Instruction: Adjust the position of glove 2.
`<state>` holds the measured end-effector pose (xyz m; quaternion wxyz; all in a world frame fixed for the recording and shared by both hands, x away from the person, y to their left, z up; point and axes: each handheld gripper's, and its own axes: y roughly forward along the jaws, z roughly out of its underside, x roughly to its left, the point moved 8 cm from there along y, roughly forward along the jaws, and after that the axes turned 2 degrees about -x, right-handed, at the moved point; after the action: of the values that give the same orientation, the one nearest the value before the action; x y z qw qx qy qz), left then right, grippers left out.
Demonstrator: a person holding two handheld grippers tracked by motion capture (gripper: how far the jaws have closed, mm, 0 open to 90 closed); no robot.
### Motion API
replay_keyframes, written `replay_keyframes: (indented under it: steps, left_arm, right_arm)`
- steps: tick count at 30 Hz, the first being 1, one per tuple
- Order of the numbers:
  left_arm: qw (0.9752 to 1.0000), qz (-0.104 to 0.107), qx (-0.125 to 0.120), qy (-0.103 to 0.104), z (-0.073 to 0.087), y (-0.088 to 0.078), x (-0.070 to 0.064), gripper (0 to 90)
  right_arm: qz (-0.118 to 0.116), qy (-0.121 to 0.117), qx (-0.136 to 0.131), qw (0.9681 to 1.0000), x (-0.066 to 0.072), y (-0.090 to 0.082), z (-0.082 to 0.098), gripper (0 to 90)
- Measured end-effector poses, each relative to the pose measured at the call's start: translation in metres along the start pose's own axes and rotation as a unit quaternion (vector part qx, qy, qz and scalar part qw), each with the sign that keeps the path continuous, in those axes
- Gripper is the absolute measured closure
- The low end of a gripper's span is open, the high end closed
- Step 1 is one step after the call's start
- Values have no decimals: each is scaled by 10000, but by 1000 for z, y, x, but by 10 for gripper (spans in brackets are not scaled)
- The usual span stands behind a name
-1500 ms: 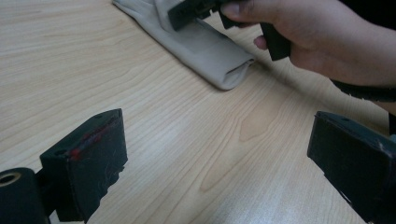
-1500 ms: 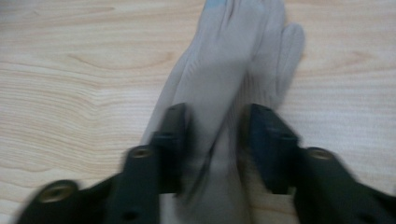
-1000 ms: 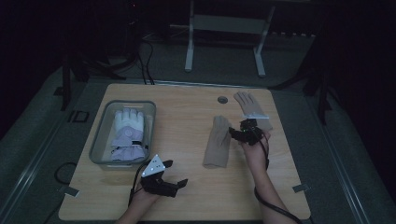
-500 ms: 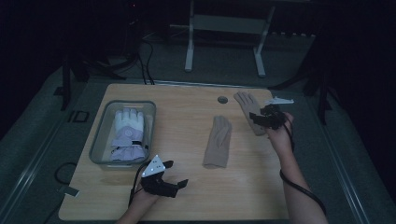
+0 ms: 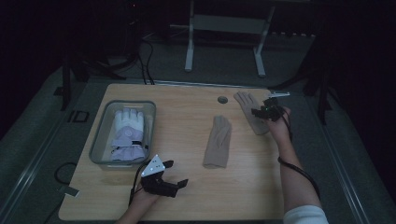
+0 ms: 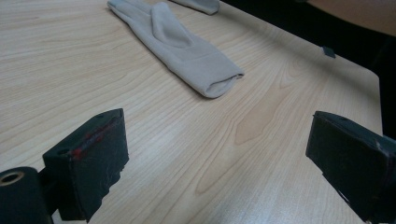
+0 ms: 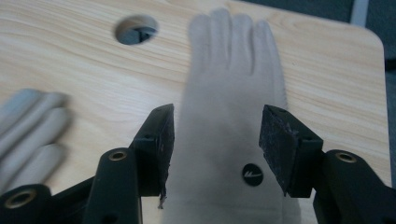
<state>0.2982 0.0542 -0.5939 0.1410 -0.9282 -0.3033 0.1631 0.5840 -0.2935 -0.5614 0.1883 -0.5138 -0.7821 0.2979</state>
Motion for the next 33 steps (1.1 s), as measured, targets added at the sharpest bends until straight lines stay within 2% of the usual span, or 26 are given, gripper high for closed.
replay_keyframes:
  steps: [3, 6, 7, 10, 13, 14, 16, 19, 20, 23, 25, 31, 33]
  left_arm:
    - [10000, 11, 37, 8, 1, 0, 1, 59]
    - [10000, -6, 31, -17, 1, 0, 2, 59]
    - [10000, -10, 30, -22, 1, 0, 2, 59]
    - [10000, -41, 60, -41, 2, 0, 3, 59]
    - [10000, -43, 73, -45, 2, -1, 3, 59]
    - [10000, -44, 72, -39, 2, -1, 4, 59]
    - [10000, -49, 62, -61, 2, -1, 4, 59]
    - [10000, -47, 65, -52, 2, -1, 3, 59]
    - [10000, -42, 69, -51, 2, -1, 3, 59]
    - [10000, -39, 69, -37, 2, 0, 3, 59]
    - [10000, -34, 58, -48, 2, 0, 3, 59]
    - [10000, -44, 49, -51, 1, -1, 3, 59]
    - [10000, -33, 30, -58, 1, -1, 3, 59]
  right_arm:
    - [-56, 224, 104, 9997, -4, 13, 3, 450]
    - [23, 195, 178, 9996, -7, 22, 5, 438]
    - [169, 150, 212, 9995, -10, 28, 6, 420]
    - [232, 165, 235, 9993, -12, 36, 7, 404]
    - [280, 134, 468, 9984, -13, 44, 14, 386]
    - [332, 61, 485, 9983, -13, 46, 17, 385]
    - [285, 113, 395, 9987, -13, 46, 18, 402]
    - [272, 73, 339, 9990, -13, 45, 19, 479]
    - [307, 121, 356, 9988, -14, 44, 19, 577]
    - [459, 186, 473, 9977, -14, 42, 18, 748]
    - [562, 186, 503, 9970, -11, 41, 19, 787]
    - [486, 761, 426, 9950, -7, 34, 16, 811]
    - [512, 847, 349, 9945, -7, 28, 13, 813]
